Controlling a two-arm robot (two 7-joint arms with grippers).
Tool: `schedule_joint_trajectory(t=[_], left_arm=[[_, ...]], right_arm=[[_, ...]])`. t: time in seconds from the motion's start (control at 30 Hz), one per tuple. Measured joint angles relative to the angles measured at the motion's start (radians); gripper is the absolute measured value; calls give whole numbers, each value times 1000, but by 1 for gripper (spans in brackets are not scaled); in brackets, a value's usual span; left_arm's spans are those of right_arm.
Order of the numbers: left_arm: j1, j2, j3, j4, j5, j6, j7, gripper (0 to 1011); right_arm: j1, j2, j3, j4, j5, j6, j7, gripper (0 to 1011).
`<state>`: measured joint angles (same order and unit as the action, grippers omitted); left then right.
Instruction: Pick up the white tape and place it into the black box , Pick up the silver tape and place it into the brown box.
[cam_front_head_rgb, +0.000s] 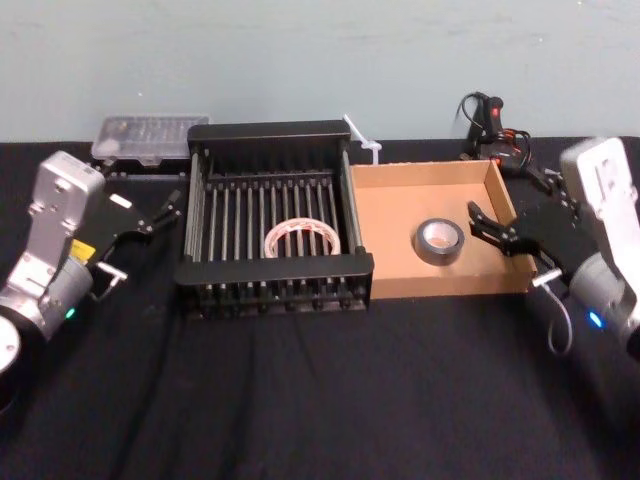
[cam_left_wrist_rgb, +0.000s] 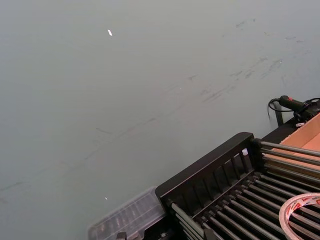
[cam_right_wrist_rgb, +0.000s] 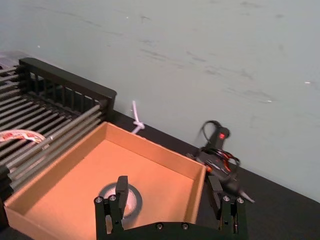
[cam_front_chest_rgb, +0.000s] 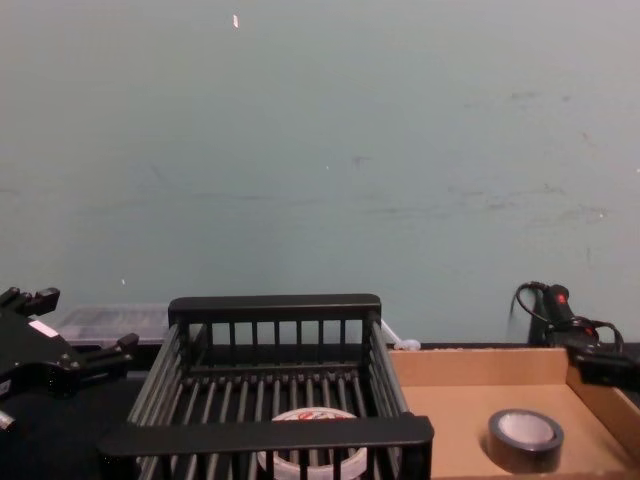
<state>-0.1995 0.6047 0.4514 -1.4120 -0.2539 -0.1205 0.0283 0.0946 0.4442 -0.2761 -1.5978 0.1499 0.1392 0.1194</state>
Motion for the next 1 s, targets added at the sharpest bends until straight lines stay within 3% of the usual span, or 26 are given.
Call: schedule_joint_trajectory(t=[0.17, 0.3, 0.57, 1.0], left_arm=[[0, 0, 0, 0, 0, 0, 0, 1001], [0, 0, 0, 0, 0, 0, 0, 1001], [0, 0, 0, 0, 0, 0, 0, 1001], [0, 0, 0, 0, 0, 0, 0, 1001]], right_arm=[[-77, -12, 16, -9, -63, -89, -70, 1002], [-105, -19, 24, 1, -88, -110, -89, 1002], [-124, -42, 47, 13, -107, -117, -105, 1002], [-125, -38, 44, 12, -107, -119, -105, 1002]])
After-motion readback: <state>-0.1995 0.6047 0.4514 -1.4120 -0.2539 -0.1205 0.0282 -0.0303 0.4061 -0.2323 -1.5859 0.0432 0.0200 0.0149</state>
